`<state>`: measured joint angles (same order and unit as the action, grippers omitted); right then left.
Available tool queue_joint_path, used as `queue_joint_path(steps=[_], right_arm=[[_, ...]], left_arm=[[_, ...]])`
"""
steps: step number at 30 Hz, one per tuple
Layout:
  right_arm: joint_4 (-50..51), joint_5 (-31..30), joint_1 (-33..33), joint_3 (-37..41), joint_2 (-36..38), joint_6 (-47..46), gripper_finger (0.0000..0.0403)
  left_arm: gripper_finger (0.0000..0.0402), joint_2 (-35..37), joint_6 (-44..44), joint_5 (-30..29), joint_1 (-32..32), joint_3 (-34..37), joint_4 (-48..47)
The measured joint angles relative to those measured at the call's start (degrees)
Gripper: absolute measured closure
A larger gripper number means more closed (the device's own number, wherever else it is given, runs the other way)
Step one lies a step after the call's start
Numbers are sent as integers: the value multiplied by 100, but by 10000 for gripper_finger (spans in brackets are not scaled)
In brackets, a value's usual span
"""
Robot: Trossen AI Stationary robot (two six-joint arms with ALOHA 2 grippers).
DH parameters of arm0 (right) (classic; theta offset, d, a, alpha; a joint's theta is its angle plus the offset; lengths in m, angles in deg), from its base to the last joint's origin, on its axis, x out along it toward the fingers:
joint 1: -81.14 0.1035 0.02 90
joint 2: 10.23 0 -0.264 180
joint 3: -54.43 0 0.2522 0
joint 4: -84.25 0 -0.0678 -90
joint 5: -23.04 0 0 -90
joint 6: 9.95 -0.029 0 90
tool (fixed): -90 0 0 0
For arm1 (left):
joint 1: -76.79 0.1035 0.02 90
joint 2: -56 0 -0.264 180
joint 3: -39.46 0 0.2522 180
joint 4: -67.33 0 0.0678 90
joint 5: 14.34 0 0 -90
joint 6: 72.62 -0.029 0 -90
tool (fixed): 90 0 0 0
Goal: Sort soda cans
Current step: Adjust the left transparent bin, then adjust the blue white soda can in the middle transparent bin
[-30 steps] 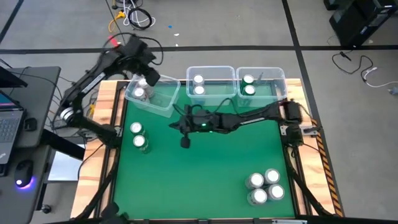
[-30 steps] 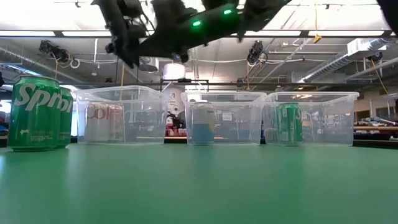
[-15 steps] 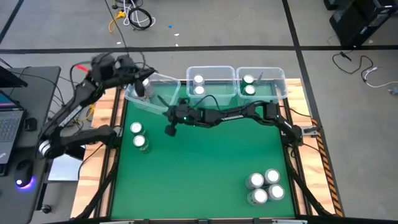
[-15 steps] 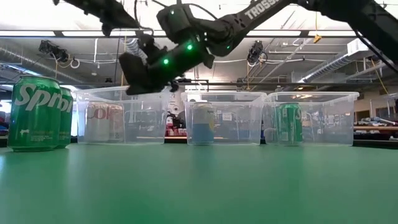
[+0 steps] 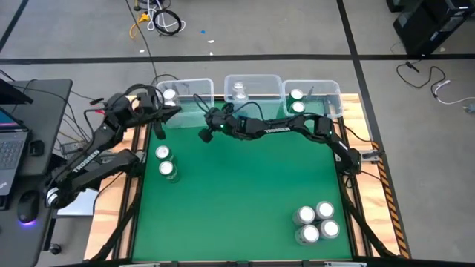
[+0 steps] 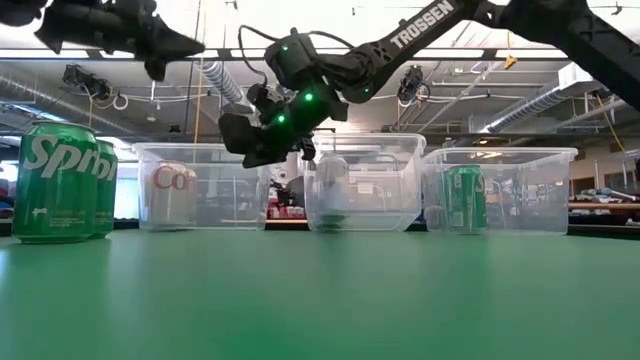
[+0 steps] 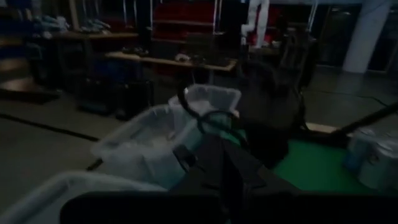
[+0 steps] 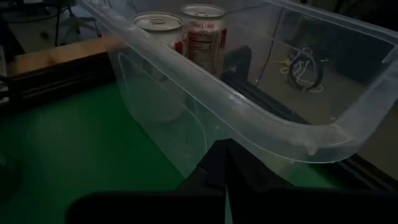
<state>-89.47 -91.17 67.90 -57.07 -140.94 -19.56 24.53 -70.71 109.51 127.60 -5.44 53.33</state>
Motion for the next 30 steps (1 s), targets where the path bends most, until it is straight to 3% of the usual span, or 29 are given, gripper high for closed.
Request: queue_joint_path(steps=[4,21,26,30], right_arm=[[-87,51,4,3,20,59,403],[-120,442,433,11,66,86,403],[388,511,554,11,552,452,403],[1631,631,562,9,1295,909,403]], left_arm=[[398,1,-4,343,1,280,18],[398,3,27,580,0,333,220],[395,-20,439,580,0,333,214],[393,-36,470,606,-1,333,176]])
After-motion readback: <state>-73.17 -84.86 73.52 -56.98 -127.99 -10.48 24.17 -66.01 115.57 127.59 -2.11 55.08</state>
